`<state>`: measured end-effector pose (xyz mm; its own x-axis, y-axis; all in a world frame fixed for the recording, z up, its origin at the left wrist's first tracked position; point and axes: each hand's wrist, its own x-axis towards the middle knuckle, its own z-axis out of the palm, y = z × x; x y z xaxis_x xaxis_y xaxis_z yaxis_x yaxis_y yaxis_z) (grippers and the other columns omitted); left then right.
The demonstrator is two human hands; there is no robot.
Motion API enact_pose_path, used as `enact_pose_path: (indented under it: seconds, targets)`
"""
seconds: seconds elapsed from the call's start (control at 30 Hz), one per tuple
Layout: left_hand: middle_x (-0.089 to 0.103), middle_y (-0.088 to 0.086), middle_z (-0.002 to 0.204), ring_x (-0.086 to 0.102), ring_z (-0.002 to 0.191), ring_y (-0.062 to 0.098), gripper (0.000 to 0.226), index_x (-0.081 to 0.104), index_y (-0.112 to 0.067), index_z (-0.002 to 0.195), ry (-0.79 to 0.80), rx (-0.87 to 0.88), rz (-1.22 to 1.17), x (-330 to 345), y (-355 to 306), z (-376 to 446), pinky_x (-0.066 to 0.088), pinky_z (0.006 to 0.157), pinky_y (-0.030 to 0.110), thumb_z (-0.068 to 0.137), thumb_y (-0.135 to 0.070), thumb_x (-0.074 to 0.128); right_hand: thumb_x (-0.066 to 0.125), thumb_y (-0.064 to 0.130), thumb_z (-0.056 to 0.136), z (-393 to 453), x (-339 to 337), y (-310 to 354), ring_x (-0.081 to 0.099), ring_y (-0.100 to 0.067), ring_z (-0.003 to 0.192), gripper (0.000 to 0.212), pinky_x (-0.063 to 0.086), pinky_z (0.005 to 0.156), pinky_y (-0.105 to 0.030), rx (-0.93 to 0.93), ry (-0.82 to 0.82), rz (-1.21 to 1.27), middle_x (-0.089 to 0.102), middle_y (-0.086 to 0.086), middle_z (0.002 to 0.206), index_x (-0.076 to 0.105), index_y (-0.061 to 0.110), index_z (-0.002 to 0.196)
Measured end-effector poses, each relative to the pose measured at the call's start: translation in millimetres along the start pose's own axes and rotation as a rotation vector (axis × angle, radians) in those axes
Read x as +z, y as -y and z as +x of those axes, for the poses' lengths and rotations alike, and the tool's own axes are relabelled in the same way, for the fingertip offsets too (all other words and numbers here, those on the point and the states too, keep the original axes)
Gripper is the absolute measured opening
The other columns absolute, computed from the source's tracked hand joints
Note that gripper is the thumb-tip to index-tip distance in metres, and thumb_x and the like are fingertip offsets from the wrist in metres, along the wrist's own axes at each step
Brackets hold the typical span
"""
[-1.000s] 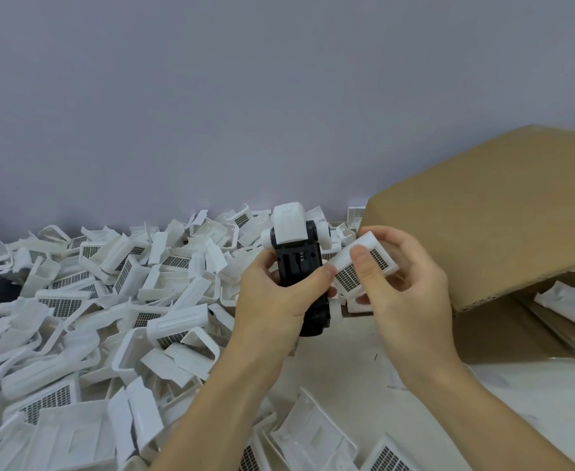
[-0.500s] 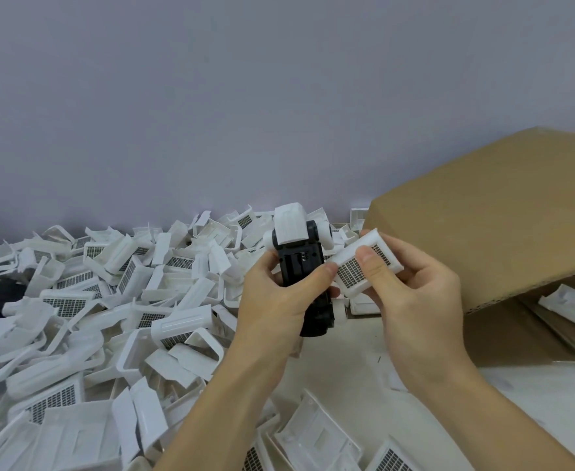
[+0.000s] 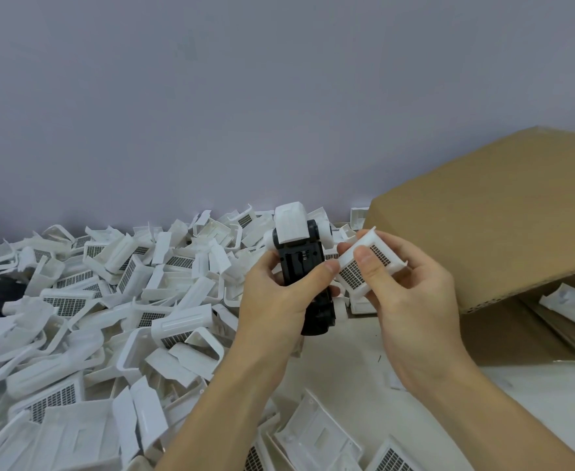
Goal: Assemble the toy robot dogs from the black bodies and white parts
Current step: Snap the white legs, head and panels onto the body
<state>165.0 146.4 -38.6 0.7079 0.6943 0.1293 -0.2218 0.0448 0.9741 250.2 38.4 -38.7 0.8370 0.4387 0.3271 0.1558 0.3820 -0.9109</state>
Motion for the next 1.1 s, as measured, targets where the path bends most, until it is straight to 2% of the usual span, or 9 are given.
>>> enact_pose_path:
  seconds: [0.07, 0.2, 0.27, 0.37, 0.43, 0.67, 0.83, 0.97, 1.1]
  targets:
    - [0.077, 0.006, 0.081, 0.076, 0.073, 0.022, 0.050, 0.068, -0.013, 0.108, -0.007, 0.003, -0.016, 0.5, -0.6, 0.0, 0.058, 0.054, 0.033, 0.068, -0.034, 0.091, 0.070, 0.019, 0.090, 0.6, -0.4, -0.2, 0.075, -0.022, 0.094, 0.017, 0.061, 0.086, -0.044, 0.000, 0.003, -0.021, 0.078, -0.003, 0.098, 0.074, 0.021, 0.107]
    - [0.079, 0.004, 0.087, 0.078, 0.079, 0.021, 0.067, 0.067, -0.015, 0.112, -0.050, 0.015, -0.014, 1.7, -1.1, 0.5, 0.060, 0.058, 0.030, 0.056, -0.046, 0.087, 0.074, 0.035, 0.076, -0.1, 1.2, 7.8, 0.075, -0.010, 0.073, 0.036, 0.056, 0.059, -0.018, -0.100, -0.027, -0.037, 0.077, 0.005, 0.083, 0.062, 0.019, 0.106]
    - [0.079, 0.005, 0.095, 0.078, 0.085, 0.022, 0.067, 0.067, -0.015, 0.115, -0.069, 0.012, -0.021, 1.5, -0.1, 1.4, 0.062, 0.065, 0.033, 0.060, -0.045, 0.091, 0.072, 0.039, 0.077, -0.9, 2.2, 12.7, 0.075, -0.015, 0.072, 0.034, 0.056, 0.057, -0.021, -0.143, -0.009, -0.053, 0.077, -0.003, 0.083, 0.065, 0.012, 0.097]
    - [0.077, 0.010, 0.106, 0.075, 0.099, 0.027, 0.052, 0.067, -0.015, 0.118, -0.049, -0.050, -0.120, 0.7, 1.8, 1.8, 0.061, 0.081, 0.047, 0.075, -0.044, 0.076, 0.071, 0.039, 0.086, -3.3, 1.3, 14.4, 0.073, -0.034, 0.080, 0.032, 0.062, 0.065, -0.039, -0.129, 0.098, -0.004, 0.074, -0.017, 0.083, 0.067, 0.007, 0.087]
    - [0.075, 0.013, 0.110, 0.073, 0.102, 0.029, 0.050, 0.068, -0.016, 0.118, -0.007, -0.081, -0.154, 1.1, 2.2, 0.7, 0.060, 0.084, 0.049, 0.079, -0.046, 0.069, 0.069, 0.035, 0.088, -4.9, 0.9, 14.5, 0.071, -0.036, 0.078, 0.032, 0.059, 0.064, -0.039, -0.118, 0.166, -0.033, 0.071, -0.020, 0.081, 0.063, 0.004, 0.084]
    - [0.076, 0.008, 0.107, 0.075, 0.095, 0.020, 0.050, 0.064, -0.013, 0.124, 0.178, -0.029, -0.049, 6.5, 2.3, -4.2, 0.059, 0.070, 0.026, 0.083, -0.042, 0.068, 0.059, 0.040, 0.089, -4.7, 1.2, 12.2, 0.059, -0.010, 0.063, 0.025, 0.047, 0.054, -0.025, -0.140, 0.146, -0.164, 0.056, 0.004, 0.065, 0.052, 0.025, 0.071]
    - [0.075, 0.009, 0.114, 0.073, 0.106, 0.025, 0.048, 0.065, -0.019, 0.127, 0.228, -0.005, 0.039, 6.5, 1.7, -4.4, 0.060, 0.092, 0.045, 0.086, -0.045, 0.066, 0.058, 0.045, 0.090, -3.5, 0.3, 8.7, 0.064, -0.029, 0.075, 0.024, 0.054, 0.064, -0.048, -0.141, 0.120, -0.203, 0.062, -0.009, 0.079, 0.055, 0.022, 0.083]
    - [0.075, 0.003, 0.114, 0.072, 0.108, 0.021, 0.049, 0.066, -0.025, 0.125, 0.203, 0.027, 0.090, 7.4, 2.2, -5.0, 0.057, 0.097, 0.048, 0.082, -0.049, 0.069, 0.061, 0.056, 0.089, -1.6, 2.1, 2.8, 0.063, -0.006, 0.075, 0.029, 0.055, 0.065, -0.029, -0.158, 0.020, -0.263, 0.063, 0.006, 0.088, 0.049, 0.032, 0.099]
    - [0.077, -0.006, 0.107, 0.074, 0.100, 0.011, 0.046, 0.066, -0.028, 0.121, 0.154, 0.073, 0.108, 9.4, 1.8, -5.3, 0.060, 0.084, 0.031, 0.084, -0.054, 0.073, 0.058, 0.061, 0.085, -2.6, 1.8, 2.3, 0.064, -0.008, 0.082, 0.041, 0.054, 0.069, -0.023, -0.246, -0.116, -0.478, 0.065, 0.008, 0.093, 0.058, 0.028, 0.109]
